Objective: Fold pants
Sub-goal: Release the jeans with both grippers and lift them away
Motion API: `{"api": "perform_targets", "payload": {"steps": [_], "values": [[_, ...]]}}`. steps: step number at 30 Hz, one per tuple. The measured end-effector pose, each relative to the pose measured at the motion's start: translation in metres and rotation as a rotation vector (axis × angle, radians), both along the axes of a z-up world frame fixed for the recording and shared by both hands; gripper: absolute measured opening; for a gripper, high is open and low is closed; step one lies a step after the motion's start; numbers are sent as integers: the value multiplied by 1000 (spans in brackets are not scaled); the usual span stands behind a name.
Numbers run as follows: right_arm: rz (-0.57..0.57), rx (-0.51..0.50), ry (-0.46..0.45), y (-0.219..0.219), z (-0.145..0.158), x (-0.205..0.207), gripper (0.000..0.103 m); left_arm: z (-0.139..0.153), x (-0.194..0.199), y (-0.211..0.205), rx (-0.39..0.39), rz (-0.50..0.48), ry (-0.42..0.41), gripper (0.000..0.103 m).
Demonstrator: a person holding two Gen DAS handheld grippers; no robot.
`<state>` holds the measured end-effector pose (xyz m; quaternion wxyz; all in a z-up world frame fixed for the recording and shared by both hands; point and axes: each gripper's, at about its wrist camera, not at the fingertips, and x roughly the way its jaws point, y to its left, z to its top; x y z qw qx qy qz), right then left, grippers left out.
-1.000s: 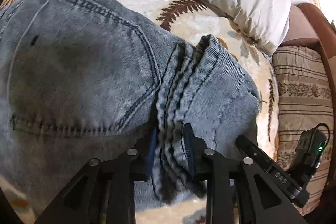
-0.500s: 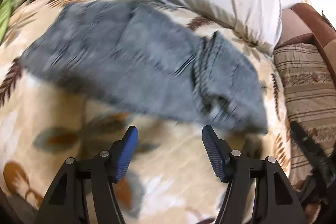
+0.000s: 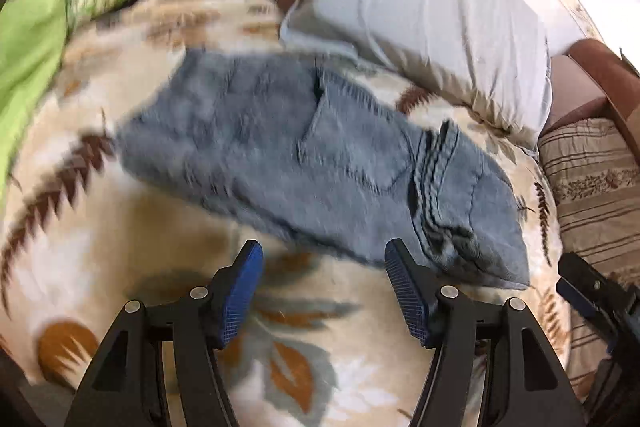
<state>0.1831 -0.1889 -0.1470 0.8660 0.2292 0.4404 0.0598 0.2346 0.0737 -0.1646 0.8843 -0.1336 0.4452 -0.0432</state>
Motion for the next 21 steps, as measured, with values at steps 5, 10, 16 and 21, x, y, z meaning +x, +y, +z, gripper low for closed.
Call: {"api": "perform_targets", "payload": {"steps": [5, 10, 16, 21], "values": [[51, 10, 7, 14, -2, 16, 85, 29, 3, 12, 72, -21, -66, 64], [107, 26, 55, 37, -10, 38, 85, 26, 30, 48, -22, -6, 11, 63], [198, 23, 37, 77, -11, 48, 83, -3, 37, 97, -111, 120, 94, 62], [242, 25, 30, 100, -9, 56, 83, -9, 44, 109, -96, 175, 130, 63]]}}
